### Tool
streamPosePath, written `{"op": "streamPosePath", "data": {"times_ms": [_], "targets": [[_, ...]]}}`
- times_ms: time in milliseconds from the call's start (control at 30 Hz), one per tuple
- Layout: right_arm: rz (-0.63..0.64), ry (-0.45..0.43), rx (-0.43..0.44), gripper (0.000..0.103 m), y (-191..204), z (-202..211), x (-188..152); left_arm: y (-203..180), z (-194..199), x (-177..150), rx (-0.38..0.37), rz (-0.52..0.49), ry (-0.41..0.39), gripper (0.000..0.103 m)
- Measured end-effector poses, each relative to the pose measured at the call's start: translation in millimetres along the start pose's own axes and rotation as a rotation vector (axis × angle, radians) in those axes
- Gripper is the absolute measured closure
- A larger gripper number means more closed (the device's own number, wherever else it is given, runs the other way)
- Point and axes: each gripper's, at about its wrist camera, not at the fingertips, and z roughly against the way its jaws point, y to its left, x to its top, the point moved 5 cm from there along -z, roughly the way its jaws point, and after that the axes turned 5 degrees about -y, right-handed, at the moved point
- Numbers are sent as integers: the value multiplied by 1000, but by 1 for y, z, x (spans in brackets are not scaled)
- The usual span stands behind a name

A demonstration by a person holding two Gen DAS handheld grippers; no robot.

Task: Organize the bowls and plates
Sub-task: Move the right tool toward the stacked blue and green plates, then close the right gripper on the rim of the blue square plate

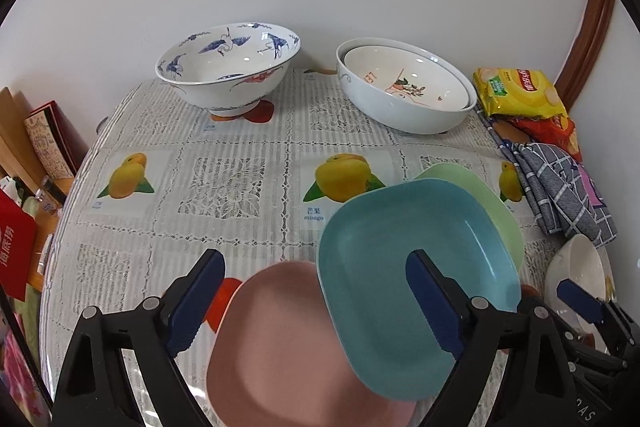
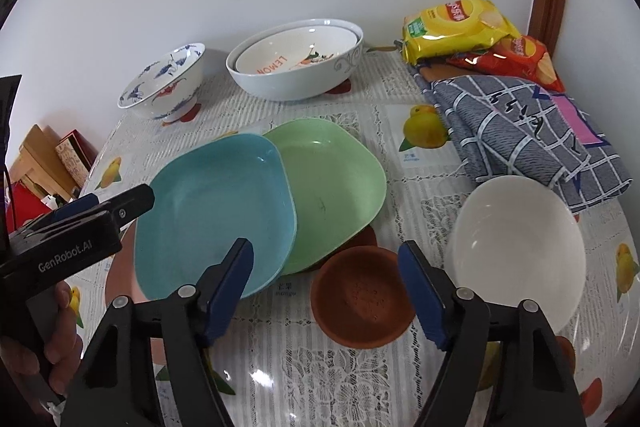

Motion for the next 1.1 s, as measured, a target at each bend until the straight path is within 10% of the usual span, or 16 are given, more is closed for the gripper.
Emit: {"op": "streamPosePath", "data": {"times_ms": [633,800,1100], "targets": [[-21,41,27,61,3,-37,-2,-2,-49,2,-55,23,64,57],[-48,44,86,90,8,-38,0,-8,-45,2,-88,25,62,85],[-42,-4,47,97,7,-16,4,-9,-16,-1,-84,18,37,92]]}}
